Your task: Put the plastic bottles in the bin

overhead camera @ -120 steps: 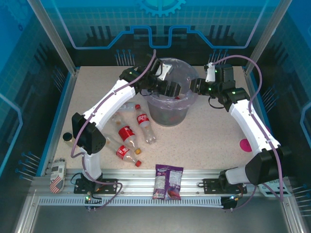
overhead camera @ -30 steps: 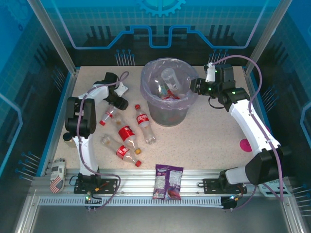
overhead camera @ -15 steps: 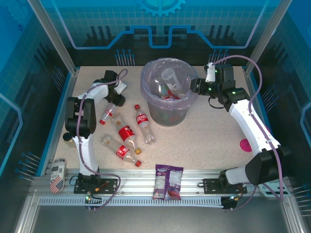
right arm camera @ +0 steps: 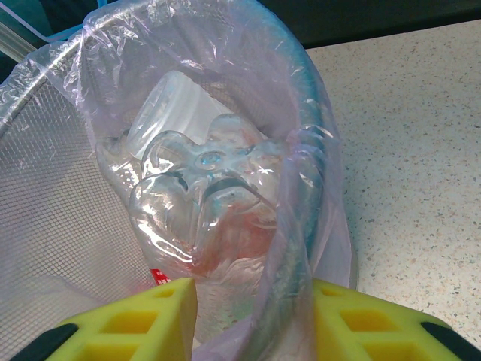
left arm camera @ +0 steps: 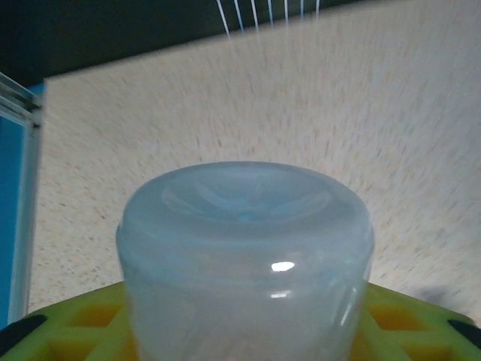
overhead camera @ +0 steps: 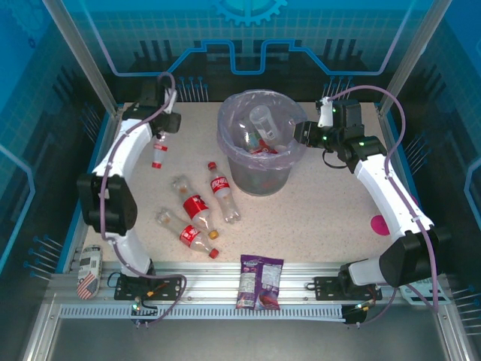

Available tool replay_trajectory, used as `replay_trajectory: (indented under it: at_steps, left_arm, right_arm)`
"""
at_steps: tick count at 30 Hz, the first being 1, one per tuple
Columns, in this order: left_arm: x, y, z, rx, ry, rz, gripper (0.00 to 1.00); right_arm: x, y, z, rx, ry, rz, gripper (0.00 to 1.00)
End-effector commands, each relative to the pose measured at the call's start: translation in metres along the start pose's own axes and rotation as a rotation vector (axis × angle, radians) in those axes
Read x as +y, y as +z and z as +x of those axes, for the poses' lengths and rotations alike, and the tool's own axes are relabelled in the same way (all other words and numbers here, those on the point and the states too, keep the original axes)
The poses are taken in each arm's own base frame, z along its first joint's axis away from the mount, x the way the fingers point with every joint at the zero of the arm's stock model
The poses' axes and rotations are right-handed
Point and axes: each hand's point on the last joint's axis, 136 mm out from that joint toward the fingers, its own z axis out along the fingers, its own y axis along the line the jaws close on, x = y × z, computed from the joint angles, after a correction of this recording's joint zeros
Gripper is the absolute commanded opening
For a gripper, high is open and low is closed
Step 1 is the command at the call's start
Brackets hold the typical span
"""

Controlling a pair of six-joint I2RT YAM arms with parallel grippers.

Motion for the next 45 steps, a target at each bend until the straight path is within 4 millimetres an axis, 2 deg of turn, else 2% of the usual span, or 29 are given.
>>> replay_trajectory:
  at_steps: [1,4,8,12,16,19,21,25,32,36,45]
  left_arm:
    - [0.001,-0.062,-0.039,-0.147,-0.209,0.077,0.52]
    - [-0.016,-0.111,-0.065,-0.275,-0.316,0.228,0.52]
    - [-0.028,-0.187,-0.099,-0.482,-0.428,0.399,0.49]
    - [-0.015,-0.246,-0.121,-0.688,-0.643,0.486,0.46]
    - [-0.035,-0.276,-0.137,-0.751,-0.734,0.673,0.44]
    - [-0.067,-0.286,-0.147,-0.749,-0.685,0.735,0.45]
    - [-0.087,-0.287,-0.155,-0.759,-0.639,0.742,0.45]
    - [-0.126,-0.275,-0.167,-0.76,-0.565,0.765,0.45]
    - [-0.191,-0.218,-0.168,-0.658,-0.479,0.787,0.45]
    - [-0.224,-0.188,-0.155,-0.585,-0.41,0.775,0.46]
    - [-0.286,-0.131,-0.094,-0.399,-0.279,0.755,0.48]
  right_arm:
    - [0.011,-0.011,-0.007,-0.033,-0.017,-0.029,0.4]
    - [0.011,-0.011,-0.007,-0.034,-0.016,-0.028,0.4]
    - [0.011,-0.011,-0.006,-0.034,-0.017,-0.03,0.4]
    - [0.01,-0.01,-0.005,-0.036,-0.013,-0.028,0.4]
    - [0.011,-0.01,-0.004,-0.034,-0.011,-0.034,0.4]
    - [0.012,-0.012,-0.004,-0.036,-0.018,-0.03,0.4]
    - [0.012,-0.012,-0.004,-0.036,-0.017,-0.031,0.4]
    - [0.014,-0.012,-0.004,-0.037,-0.013,-0.041,0.4]
    - [0.015,-0.014,-0.006,-0.039,-0.022,-0.035,0.4]
    - [0.015,-0.016,-0.007,-0.041,-0.025,-0.032,0.4]
    - [0.015,-0.014,-0.005,-0.037,-0.024,-0.035,0.4]
